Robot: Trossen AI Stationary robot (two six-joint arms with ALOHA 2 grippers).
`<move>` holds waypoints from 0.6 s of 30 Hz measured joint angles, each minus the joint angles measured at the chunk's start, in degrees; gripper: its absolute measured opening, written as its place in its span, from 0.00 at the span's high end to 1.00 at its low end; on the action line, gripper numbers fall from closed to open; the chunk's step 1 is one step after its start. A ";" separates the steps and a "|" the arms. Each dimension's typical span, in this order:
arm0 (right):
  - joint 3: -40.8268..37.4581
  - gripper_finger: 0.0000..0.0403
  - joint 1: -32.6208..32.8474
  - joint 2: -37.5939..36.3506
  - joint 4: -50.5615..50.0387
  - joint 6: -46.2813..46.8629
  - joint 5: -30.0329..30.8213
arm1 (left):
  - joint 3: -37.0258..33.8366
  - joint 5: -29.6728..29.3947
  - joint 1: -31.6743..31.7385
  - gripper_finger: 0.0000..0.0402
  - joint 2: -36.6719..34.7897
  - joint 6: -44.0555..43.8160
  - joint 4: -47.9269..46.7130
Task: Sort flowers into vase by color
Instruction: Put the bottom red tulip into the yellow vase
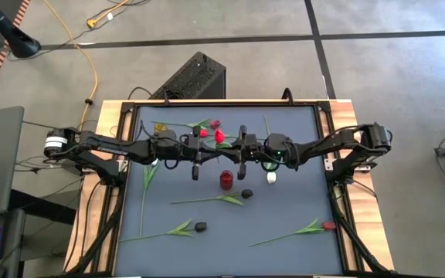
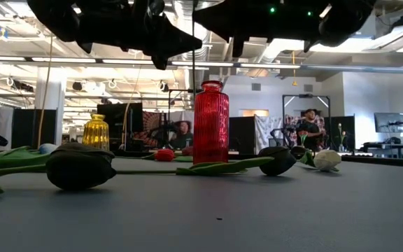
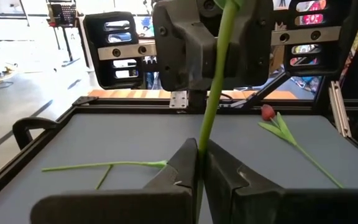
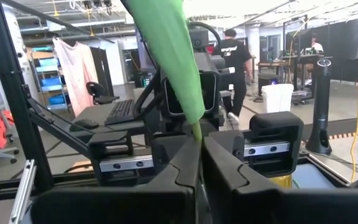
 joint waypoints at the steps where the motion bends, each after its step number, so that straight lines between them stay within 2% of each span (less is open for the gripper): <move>1: 0.00 0.87 0.00 0.00 -0.15 0.02 0.00 | 0.00 0.00 0.00 0.99 0.00 0.00 0.02; 9: 0.00 0.71 0.04 -1.54 -5.76 1.34 -0.04 | 0.00 -0.20 0.02 1.00 0.00 0.11 0.20; 14: -0.04 0.59 -0.07 -6.46 -14.62 -0.35 -0.27 | 0.02 -3.16 0.32 1.00 -0.71 1.00 -2.14; 18: -0.04 0.53 -0.08 -11.92 -25.17 -1.98 -0.24 | 0.02 -5.24 1.44 1.00 -4.25 0.98 -6.21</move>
